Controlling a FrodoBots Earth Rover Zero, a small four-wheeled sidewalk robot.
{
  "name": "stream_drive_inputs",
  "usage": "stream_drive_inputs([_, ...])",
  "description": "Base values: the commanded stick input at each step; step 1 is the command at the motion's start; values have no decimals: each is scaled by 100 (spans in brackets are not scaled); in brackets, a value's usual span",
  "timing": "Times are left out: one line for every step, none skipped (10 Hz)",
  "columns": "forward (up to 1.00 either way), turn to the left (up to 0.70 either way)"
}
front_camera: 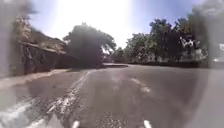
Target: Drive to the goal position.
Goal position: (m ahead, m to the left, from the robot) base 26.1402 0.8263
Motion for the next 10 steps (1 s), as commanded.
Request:
stream_drive_inputs([100,-14])
stream_drive_inputs([100,0])
stream_drive_inputs([100,0])
stream_drive_inputs([100,0])
stream_drive_inputs([100,-21])
stream_drive_inputs([100,-10])
stream_drive_inputs([100,0])
stream_drive_inputs([100,0])
stream_drive_inputs([100,0])
stream_drive_inputs([100,0])
